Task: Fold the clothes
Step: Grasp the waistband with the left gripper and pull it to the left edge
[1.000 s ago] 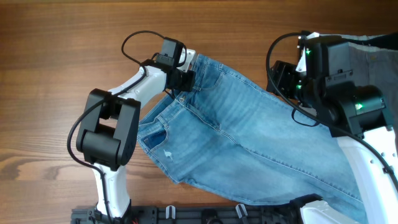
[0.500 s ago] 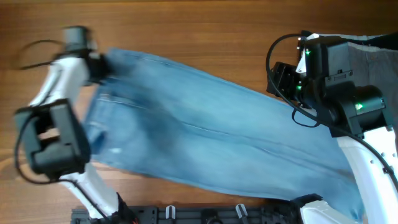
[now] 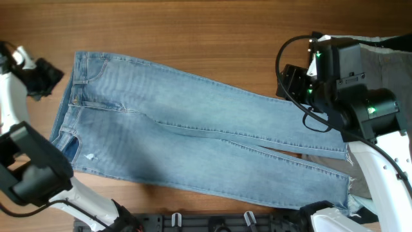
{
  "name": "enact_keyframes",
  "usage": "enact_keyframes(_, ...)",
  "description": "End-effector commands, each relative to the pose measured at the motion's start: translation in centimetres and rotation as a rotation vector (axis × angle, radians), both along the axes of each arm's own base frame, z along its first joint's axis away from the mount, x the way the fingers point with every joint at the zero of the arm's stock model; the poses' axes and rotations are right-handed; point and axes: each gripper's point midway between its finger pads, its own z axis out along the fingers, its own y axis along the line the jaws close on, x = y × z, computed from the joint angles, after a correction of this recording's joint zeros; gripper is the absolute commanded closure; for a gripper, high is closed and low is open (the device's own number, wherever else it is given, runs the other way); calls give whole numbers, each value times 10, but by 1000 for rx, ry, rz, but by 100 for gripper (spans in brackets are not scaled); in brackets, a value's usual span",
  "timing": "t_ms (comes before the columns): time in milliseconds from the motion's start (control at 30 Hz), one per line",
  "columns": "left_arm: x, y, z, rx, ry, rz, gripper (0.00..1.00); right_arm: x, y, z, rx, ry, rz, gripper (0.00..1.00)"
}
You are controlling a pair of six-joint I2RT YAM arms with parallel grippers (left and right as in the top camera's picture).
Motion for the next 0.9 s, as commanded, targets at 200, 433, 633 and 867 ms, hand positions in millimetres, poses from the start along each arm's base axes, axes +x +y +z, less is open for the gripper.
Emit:
enact_keyframes(200,1,-195,-9,27,49,-615,96,4,-4,3,-6,-6,-28,27)
enact_keyframes(433,-34,-243,-68,57,175,-734,96,4,-4,3,-3,-7,-32,27)
enact_keyframes(633,-49,-210,-115,114,329,-537,96,4,-4,3,8,-5,-47,28)
enact_keyframes(867,-35,-40,-125,291,327,129,96,4,-4,-2,1,16,-45,27)
